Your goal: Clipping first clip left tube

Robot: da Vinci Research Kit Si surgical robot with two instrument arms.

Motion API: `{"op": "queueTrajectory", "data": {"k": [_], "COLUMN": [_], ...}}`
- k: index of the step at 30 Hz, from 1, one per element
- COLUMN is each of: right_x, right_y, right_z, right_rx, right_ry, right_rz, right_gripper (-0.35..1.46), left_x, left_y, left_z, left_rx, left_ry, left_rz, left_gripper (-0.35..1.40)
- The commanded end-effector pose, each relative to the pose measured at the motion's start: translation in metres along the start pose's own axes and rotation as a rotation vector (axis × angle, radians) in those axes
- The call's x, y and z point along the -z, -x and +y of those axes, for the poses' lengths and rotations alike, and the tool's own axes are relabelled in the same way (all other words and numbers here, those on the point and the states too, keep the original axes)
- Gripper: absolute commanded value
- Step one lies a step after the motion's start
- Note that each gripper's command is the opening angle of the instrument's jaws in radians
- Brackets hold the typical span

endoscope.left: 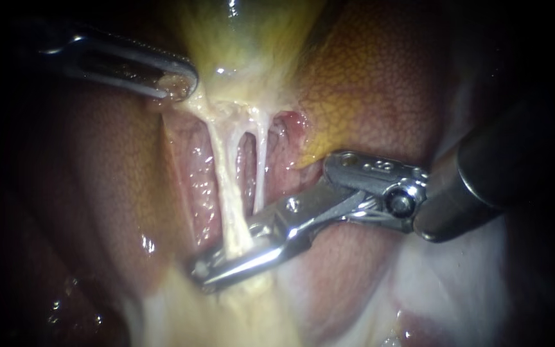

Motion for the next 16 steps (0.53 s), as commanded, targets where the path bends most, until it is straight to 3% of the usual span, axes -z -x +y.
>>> {"op": "queueTrajectory", "data": {"k": [1, 16], "right_x": [0.0000, 0.0003], "right_y": [0.0000, 0.0002], "right_z": [0.0000, -0.0001], "right_rx": [0.000, 0.000], "right_ry": [-0.002, 0.001], "right_rz": [0.002, -0.004], "right_gripper": [-0.35, -0.35], "left_x": [0.0000, 0.0000], "left_y": [0.0000, 0.0000], "left_z": [0.0000, 0.0000], "left_rx": [0.000, 0.000], "left_ry": [0.000, 0.001], "left_rz": [0.000, 0.000], "left_gripper": [-0.35, -0.35]}}
